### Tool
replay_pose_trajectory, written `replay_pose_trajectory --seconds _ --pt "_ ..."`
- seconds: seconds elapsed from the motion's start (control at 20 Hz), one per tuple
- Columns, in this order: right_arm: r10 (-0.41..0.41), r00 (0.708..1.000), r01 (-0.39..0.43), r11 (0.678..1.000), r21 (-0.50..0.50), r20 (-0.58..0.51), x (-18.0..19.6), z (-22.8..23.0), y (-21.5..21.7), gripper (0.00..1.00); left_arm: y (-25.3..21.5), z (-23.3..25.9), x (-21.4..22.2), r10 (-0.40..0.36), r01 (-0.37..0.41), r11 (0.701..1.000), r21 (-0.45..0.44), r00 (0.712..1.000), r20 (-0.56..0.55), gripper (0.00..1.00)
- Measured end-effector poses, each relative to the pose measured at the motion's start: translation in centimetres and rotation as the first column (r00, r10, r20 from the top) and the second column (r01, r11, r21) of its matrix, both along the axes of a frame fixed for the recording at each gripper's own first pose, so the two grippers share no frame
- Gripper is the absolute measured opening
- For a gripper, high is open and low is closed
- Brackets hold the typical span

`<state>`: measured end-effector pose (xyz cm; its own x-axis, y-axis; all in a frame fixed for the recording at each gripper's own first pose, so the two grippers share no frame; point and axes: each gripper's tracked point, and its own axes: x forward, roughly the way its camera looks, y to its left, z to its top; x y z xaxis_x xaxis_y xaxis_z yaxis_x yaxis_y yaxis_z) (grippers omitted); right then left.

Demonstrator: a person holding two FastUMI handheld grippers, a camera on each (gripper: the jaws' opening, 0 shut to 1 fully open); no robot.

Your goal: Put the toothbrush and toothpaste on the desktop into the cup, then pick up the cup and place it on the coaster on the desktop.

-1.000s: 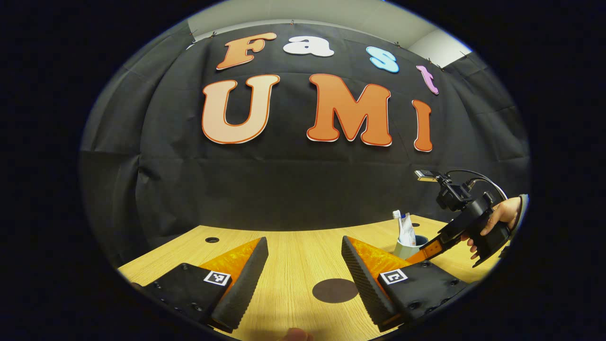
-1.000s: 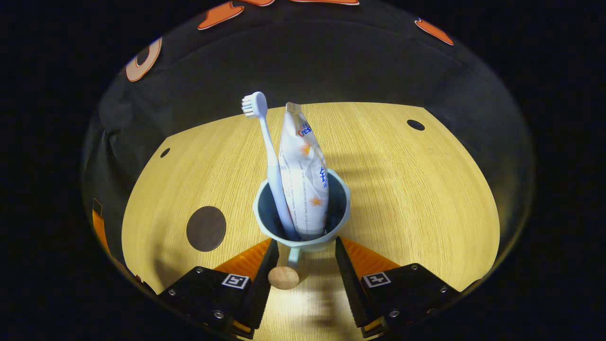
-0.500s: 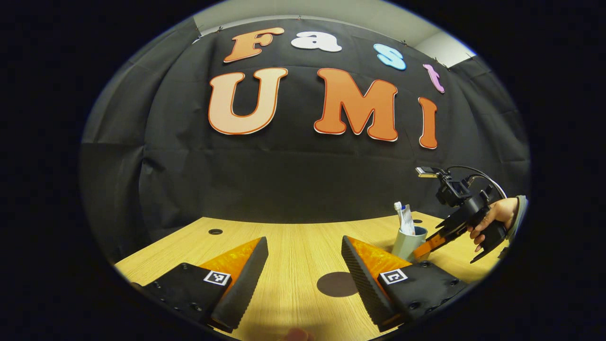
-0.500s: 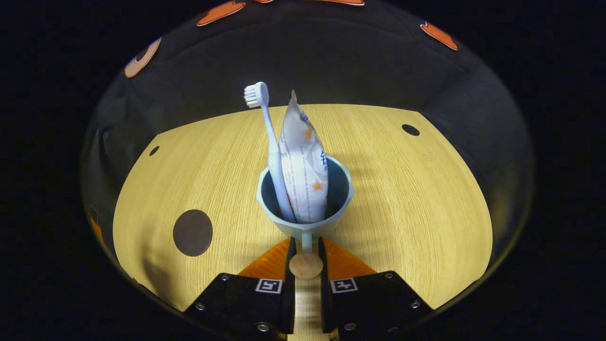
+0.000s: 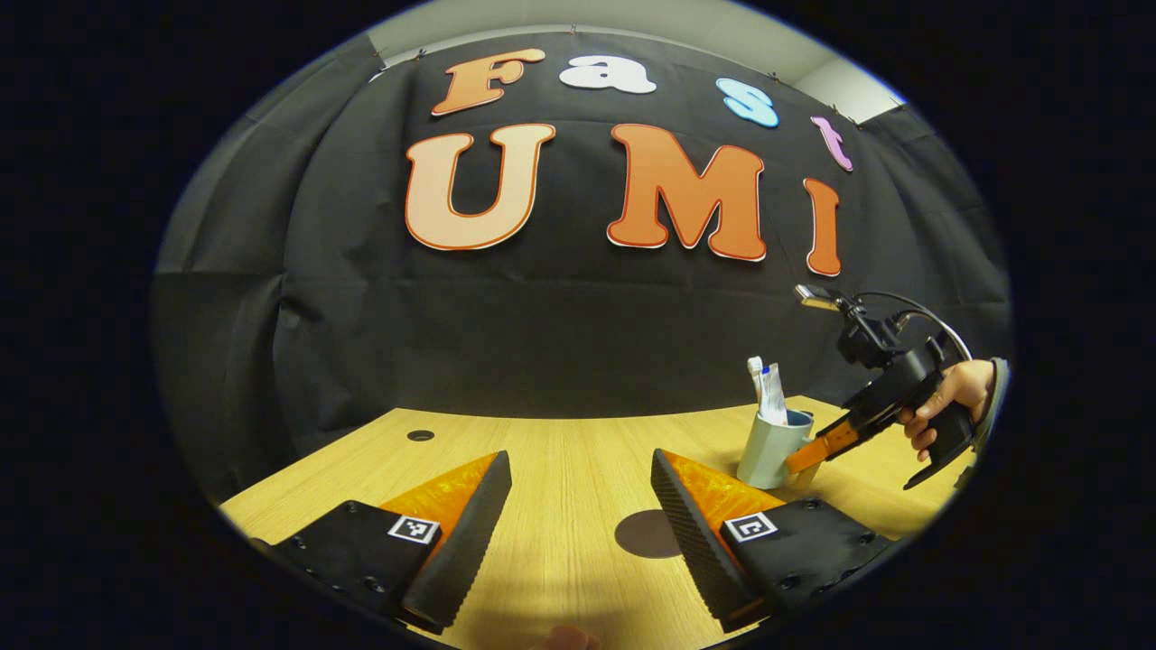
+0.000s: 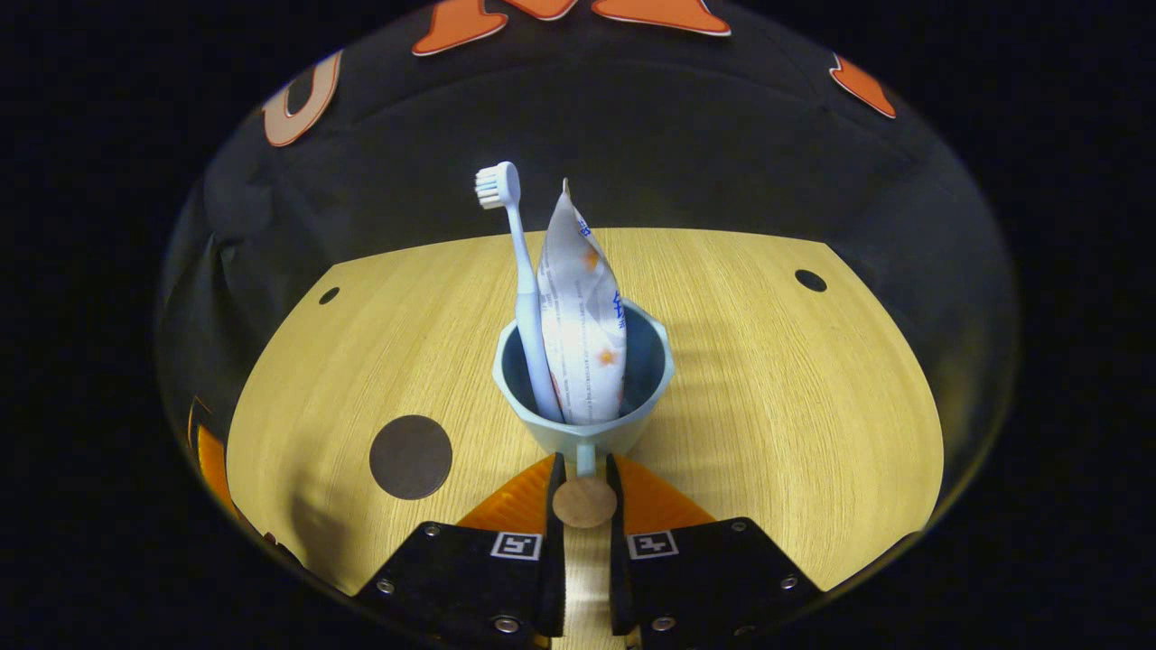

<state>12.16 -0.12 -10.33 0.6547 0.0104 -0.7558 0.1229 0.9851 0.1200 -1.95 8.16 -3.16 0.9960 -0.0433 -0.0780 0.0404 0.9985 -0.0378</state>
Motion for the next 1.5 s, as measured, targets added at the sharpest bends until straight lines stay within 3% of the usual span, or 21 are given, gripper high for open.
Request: replay_pose_trajectory --seconds 0.35,0.4,0.5,0.65,1.15,1.5 --pt "0.1 0.993 -0.1 0.995 -0.006 0.057 -0.3 2.0 -0.6 0.2 0.6 0.0 -0.1 0.033 -0.033 0.999 0.006 0.999 0.0 0.99" --pt "0.114 0.991 -0.113 0.994 -0.005 0.071 -0.6 2.5 -0.8 0.15 0.8 0.0 -0.2 0.038 -0.038 0.999 0.005 0.999 0.001 0.99" --pt "0.141 0.983 -0.139 0.99 -0.027 0.114 -0.2 3.0 -1.0 0.19 1.4 -0.3 -0.8 0.044 -0.044 0.999 0.0 0.999 -0.001 0.98" --pt "0.168 0.982 -0.161 0.984 -0.077 0.09 -0.5 3.0 -1.2 0.2 1.7 -0.8 -1.2 0.048 -0.048 0.999 -0.01 0.999 -0.008 0.99" --pt "0.208 0.978 -0.207 0.974 -0.092 -0.007 -1.5 1.5 -1.2 0.2 1.3 -1.3 -1.3 0.036 -0.036 0.999 -0.018 0.999 -0.022 0.99" --pt "0.217 0.973 -0.222 0.974 -0.054 -0.08 -1.7 0.2 -0.9 0.25 1.9 -1.0 -1.5 0.043 -0.044 0.999 -0.006 0.999 -0.014 0.99"
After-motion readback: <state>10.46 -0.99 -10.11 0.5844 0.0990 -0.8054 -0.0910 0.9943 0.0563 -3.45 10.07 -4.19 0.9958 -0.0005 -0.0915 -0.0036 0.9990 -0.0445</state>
